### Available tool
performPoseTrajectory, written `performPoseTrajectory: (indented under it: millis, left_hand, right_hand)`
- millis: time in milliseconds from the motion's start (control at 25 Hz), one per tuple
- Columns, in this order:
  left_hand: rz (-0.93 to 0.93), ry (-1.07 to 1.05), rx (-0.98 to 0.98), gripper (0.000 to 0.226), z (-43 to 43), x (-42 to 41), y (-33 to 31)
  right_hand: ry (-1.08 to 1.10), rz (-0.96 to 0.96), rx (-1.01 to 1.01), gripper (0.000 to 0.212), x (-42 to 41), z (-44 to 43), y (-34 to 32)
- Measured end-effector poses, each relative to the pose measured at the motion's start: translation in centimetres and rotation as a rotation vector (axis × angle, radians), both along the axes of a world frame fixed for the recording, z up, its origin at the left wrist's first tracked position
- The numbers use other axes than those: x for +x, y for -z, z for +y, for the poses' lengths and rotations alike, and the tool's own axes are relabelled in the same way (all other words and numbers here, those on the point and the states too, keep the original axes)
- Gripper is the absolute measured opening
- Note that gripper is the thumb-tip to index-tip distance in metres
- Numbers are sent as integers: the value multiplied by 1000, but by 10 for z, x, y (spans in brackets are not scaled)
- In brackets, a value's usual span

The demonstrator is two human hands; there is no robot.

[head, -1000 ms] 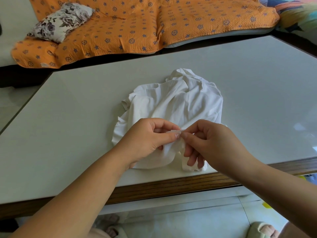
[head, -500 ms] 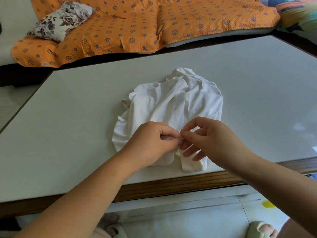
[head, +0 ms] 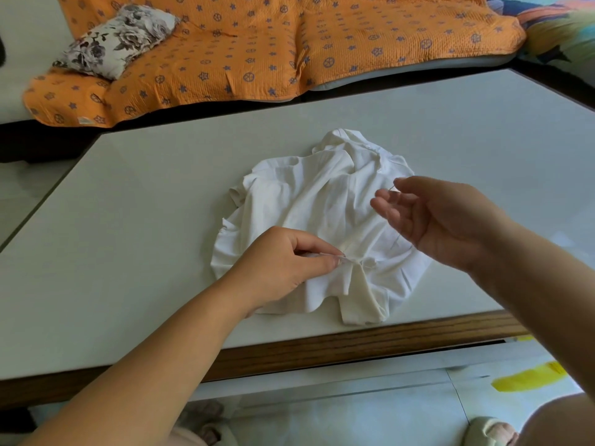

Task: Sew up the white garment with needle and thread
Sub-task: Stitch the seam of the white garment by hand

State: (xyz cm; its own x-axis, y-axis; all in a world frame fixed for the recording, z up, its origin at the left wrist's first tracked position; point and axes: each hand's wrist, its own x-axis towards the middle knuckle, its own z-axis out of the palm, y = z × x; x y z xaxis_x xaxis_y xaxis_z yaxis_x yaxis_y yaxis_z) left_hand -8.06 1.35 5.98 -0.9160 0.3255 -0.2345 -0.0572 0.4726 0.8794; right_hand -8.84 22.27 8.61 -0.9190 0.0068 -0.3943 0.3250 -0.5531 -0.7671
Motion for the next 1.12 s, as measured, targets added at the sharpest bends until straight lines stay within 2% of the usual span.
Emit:
performPoseTrajectory:
  millis: [120,200,320,520,720,880,920,1040,1120]
  left_hand:
    - [-22,13,9,10,0,0,0]
    - [-35,17,7,10,0,0,0]
    - [-56,29,9,10,-2,0,0]
    - [-80,46,14,9,-5,-1,0]
    - [-118,56,28,9,-8,-2,-3]
    - [-134,56,40,8,-9,-3,-2]
    - [-133,58,40,8,-8,-3,-2]
    - [-119,58,44,9,-8,-3,-2]
    - [-106,67,44,10,-8,-3,-2]
  right_hand:
    - [41,24,-118,11,-5,9,0]
    - [69,88,-40,10,-9,14,3]
    - [147,183,284,11,-15,20,8]
    - [281,232,780,9,-26,30,21]
    - [278,217,1086,5,-28,35,24]
    - [232,189,1189,7,-25,35,23]
    - [192,193,1162,7,-21,31,18]
    - [-121,207,899,6,4,4,6]
    - [-367,190,814,7,25,-15,6]
